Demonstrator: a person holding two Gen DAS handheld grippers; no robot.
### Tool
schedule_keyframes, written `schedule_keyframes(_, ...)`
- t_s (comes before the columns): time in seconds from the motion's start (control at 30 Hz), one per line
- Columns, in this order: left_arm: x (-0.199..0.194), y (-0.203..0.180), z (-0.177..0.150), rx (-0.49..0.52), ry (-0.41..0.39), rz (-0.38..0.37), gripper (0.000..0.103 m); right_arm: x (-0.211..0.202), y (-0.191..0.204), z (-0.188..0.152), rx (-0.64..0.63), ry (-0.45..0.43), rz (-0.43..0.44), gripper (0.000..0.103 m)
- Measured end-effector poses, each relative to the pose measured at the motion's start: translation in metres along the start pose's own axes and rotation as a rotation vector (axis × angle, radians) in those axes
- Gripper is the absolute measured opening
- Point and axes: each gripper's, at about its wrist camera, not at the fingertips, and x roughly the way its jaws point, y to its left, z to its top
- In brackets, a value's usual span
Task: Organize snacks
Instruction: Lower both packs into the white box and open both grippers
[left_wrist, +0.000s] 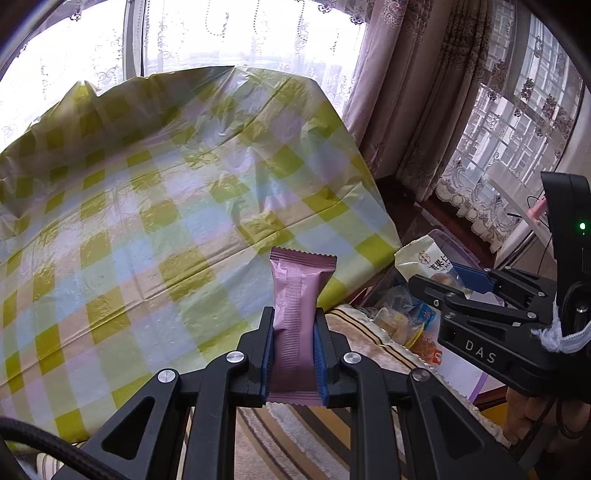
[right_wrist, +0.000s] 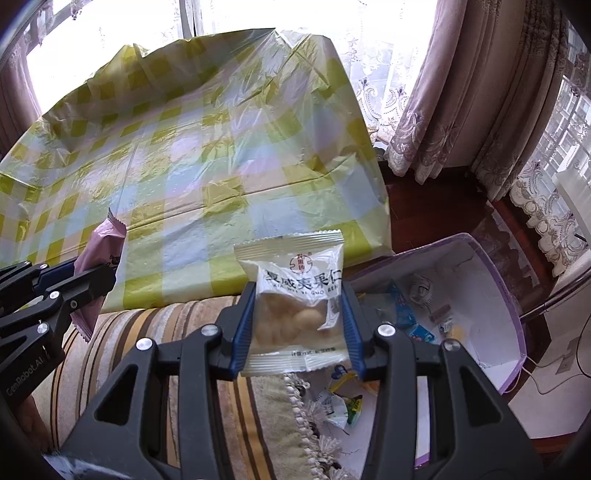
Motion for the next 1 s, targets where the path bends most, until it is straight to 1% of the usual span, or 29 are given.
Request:
schedule_keyframes(0.27,-0.002,-0.039,-0.006,0.061,0.014,-0.049,0.019,-0.014,-0.04,-0.015,0.052,-0.013,-0.046,0.047)
schedule_keyframes(0.43,0.0,-0.058,-0.009,0.088,0.027,-0.072,0.019,-0.016,-0.062,-0.028,0.092,-0.007,-0.055,0.047)
schedule_keyframes(0.83,0.015,-0.098,-0.014,0.109,0.092,-0.162,0.019,-0.011,-0.106,-0.051,0.168,0.021,-0.146,0.047)
schedule_keyframes(1.0,0.023,-0.113,-0.015,0.122,0.116,-0.184,0.019,-0.007,-0.119,-0.057,0.188,0.036,-0.184,0.047)
